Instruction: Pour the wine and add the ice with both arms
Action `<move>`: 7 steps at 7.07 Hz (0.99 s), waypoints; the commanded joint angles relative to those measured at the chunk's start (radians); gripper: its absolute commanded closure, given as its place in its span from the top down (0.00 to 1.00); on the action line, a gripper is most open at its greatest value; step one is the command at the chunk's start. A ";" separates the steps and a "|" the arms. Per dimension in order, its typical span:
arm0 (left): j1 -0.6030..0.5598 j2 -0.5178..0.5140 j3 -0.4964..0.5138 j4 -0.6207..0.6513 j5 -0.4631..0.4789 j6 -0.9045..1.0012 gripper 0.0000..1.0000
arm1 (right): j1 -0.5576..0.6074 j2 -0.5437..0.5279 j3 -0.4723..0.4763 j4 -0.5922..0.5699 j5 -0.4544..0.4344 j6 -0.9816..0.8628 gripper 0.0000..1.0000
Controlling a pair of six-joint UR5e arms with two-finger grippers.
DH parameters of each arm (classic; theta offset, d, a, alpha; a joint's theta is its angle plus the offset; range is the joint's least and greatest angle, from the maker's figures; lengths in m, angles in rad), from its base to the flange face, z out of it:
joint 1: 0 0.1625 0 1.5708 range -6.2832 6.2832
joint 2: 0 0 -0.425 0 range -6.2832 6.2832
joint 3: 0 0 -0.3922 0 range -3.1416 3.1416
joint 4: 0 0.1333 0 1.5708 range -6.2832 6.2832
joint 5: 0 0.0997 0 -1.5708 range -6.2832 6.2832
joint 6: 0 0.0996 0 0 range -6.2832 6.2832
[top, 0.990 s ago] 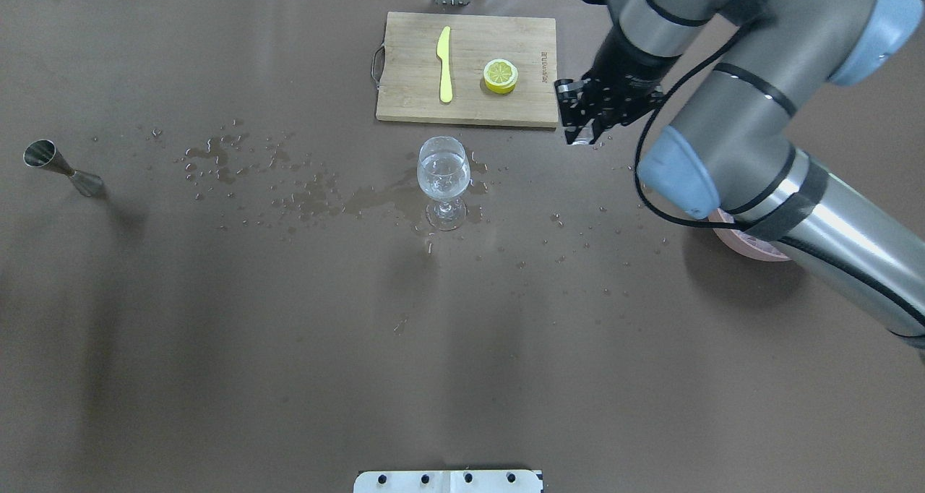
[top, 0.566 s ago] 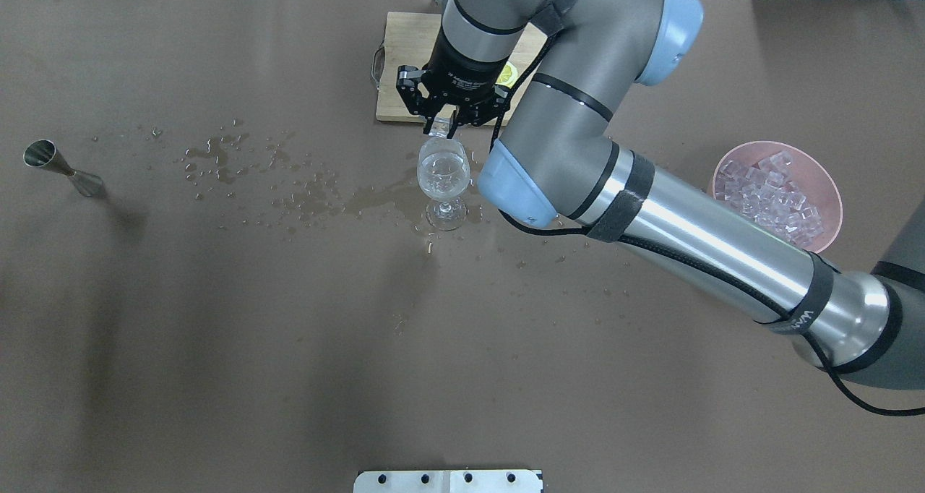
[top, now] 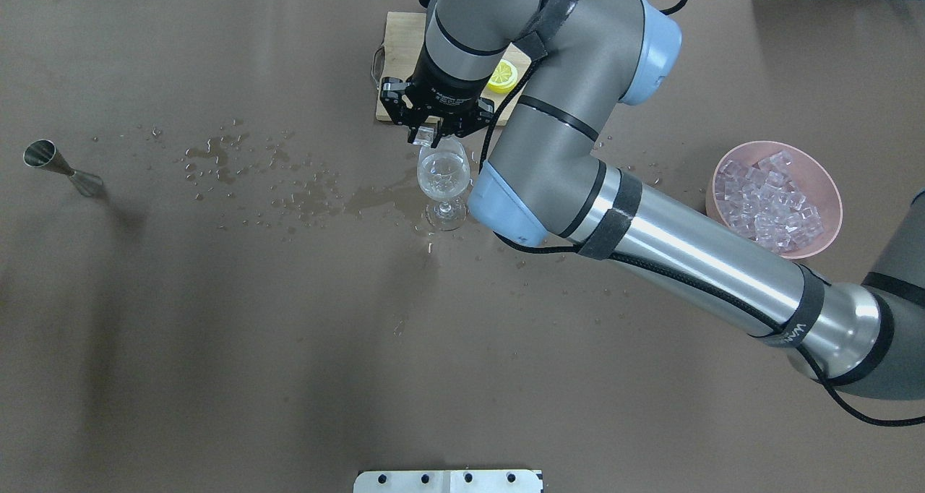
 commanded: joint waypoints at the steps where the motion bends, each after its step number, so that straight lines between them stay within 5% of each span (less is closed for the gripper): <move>1: 0.000 -0.001 0.002 0.000 0.000 0.000 0.98 | 0.000 -0.018 0.013 0.000 -0.007 -0.003 0.00; 3: 0.000 -0.003 0.003 0.002 0.000 0.000 0.98 | 0.001 -0.021 0.011 -0.001 -0.014 -0.003 1.00; 5: 0.001 -0.007 0.010 0.002 0.002 0.003 0.98 | 0.041 -0.031 0.023 -0.003 0.009 -0.013 1.00; 7: 0.001 -0.009 0.013 0.002 0.002 0.005 0.98 | 0.177 -0.248 0.185 -0.004 0.153 -0.160 1.00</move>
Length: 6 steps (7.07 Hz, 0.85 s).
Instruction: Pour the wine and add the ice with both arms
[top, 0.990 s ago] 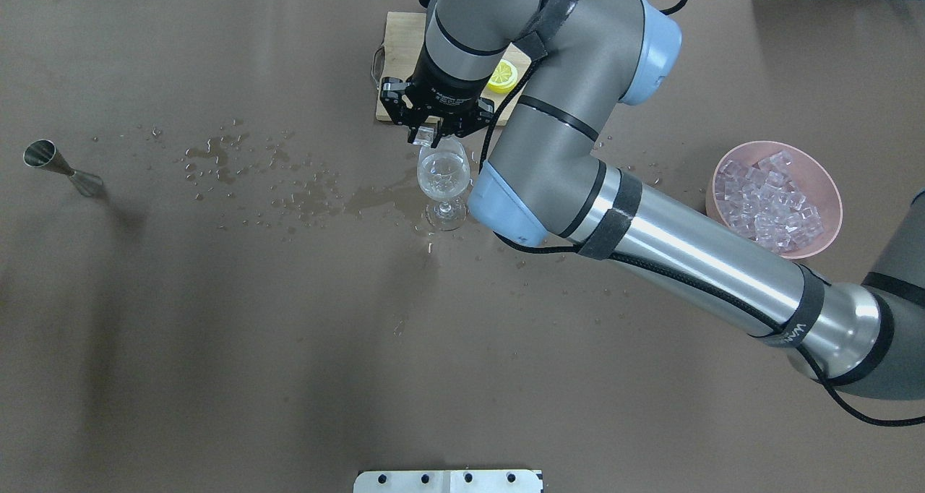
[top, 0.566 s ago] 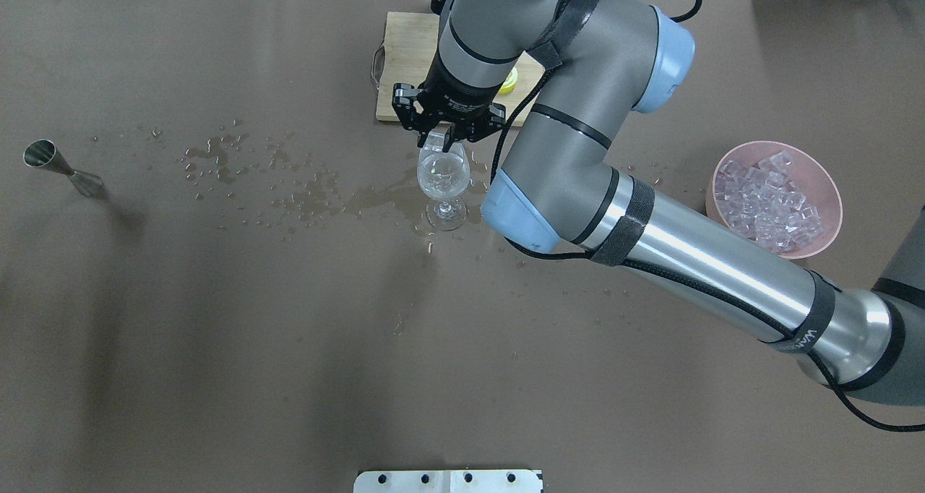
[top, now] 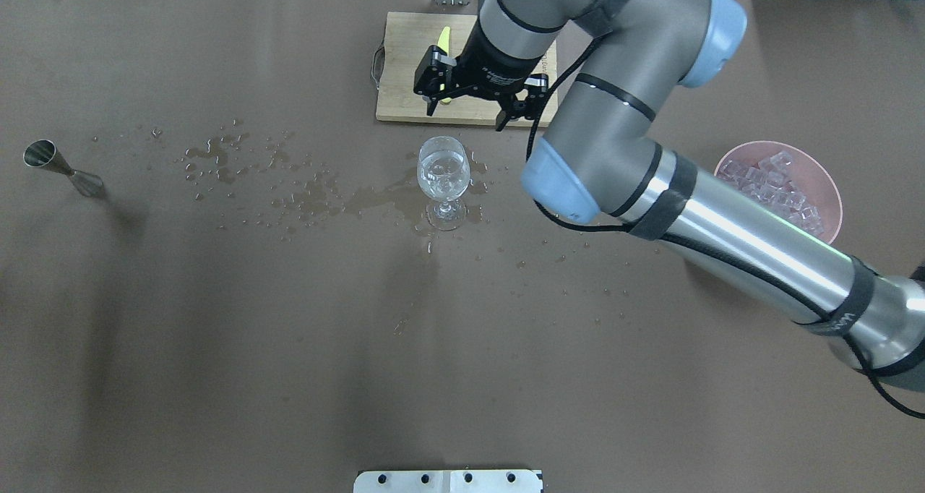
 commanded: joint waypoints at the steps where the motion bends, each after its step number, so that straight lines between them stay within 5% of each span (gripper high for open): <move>1: 0.000 -0.003 0.000 0.000 0.000 0.001 0.98 | 0.171 -0.279 0.167 -0.001 0.127 -0.265 1.00; 3: 0.000 -0.011 -0.006 0.001 0.000 -0.001 0.98 | 0.375 -0.509 0.166 -0.002 0.253 -0.683 1.00; 6: 0.000 -0.015 -0.009 0.002 0.030 0.010 0.98 | 0.584 -0.674 -0.003 -0.004 0.223 -1.251 1.00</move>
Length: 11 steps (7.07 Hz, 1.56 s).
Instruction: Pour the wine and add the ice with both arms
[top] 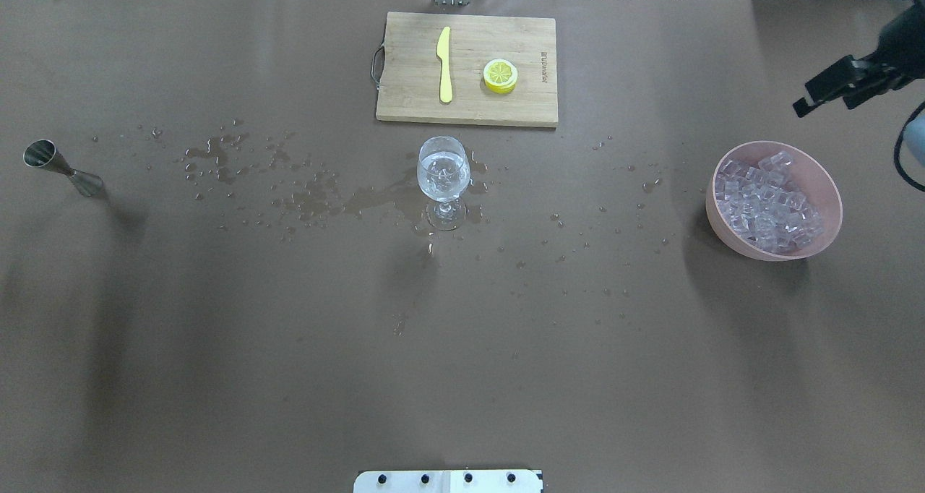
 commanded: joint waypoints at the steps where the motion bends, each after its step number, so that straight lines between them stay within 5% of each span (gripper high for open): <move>1: -0.002 -0.001 -0.004 -0.002 0.045 0.013 0.98 | 0.120 -0.054 -0.151 0.004 -0.029 -0.334 1.00; 4: -0.008 -0.004 -0.002 0.065 0.168 0.251 0.98 | 0.161 -0.054 -0.179 0.007 -0.075 -0.387 1.00; 7: -0.064 -0.112 -0.019 0.362 0.191 0.423 0.98 | 0.170 -0.054 -0.181 0.004 -0.120 -0.401 1.00; 11: -0.064 -0.060 -0.016 0.335 0.190 0.421 0.98 | 0.170 -0.069 -0.165 0.001 -0.103 -0.398 1.00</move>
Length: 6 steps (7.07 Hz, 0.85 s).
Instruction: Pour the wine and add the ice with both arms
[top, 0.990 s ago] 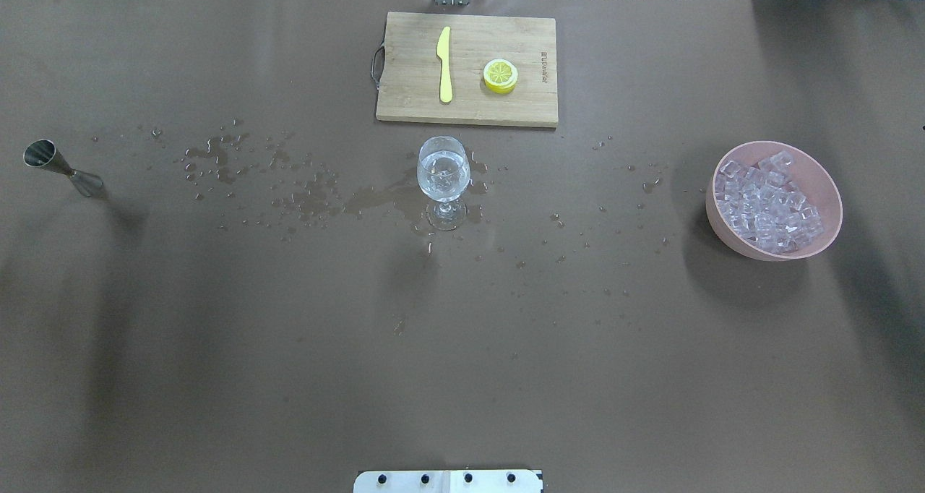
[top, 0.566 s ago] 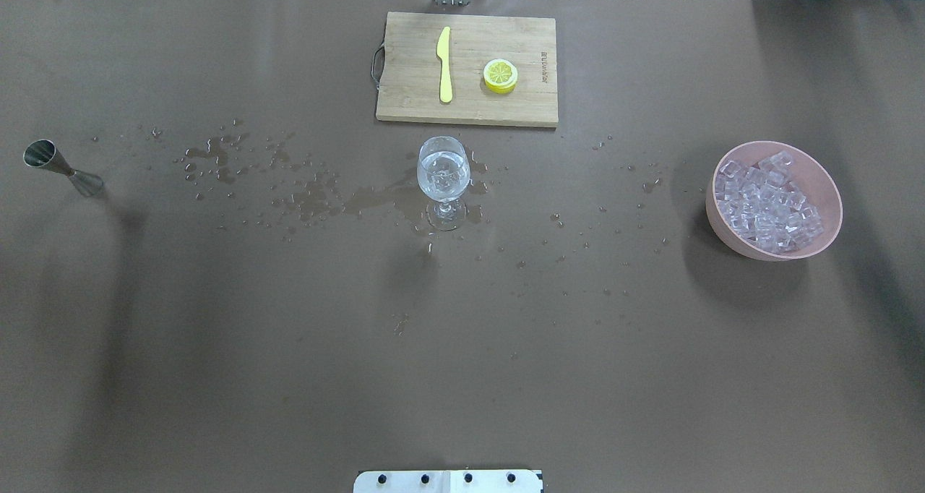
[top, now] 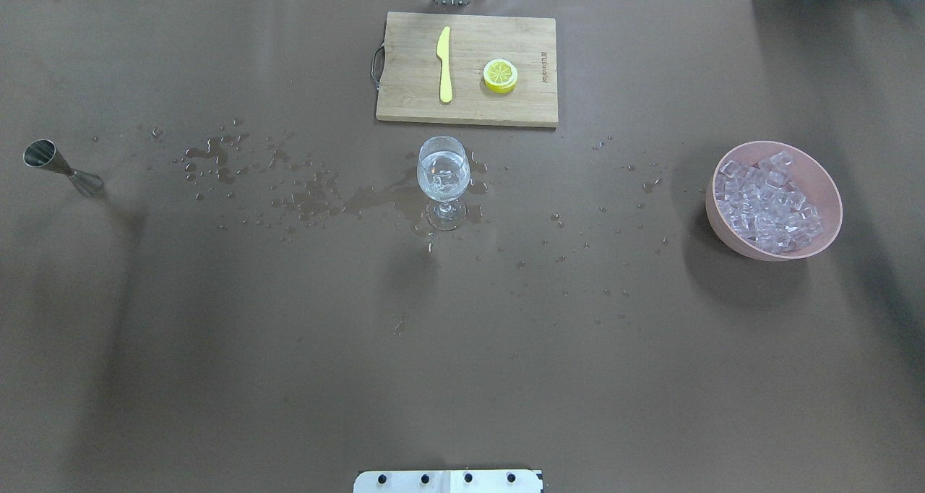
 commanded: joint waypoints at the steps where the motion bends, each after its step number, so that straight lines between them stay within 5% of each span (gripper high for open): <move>1: 0.001 0.012 0.001 -0.018 -0.001 -0.020 0.98 | 0.000 -0.004 0.006 0.000 0.005 0.001 1.00; 6: 0.001 -0.001 0.010 -0.020 -0.001 -0.048 0.98 | 0.000 -0.027 0.052 -0.003 0.013 0.002 1.00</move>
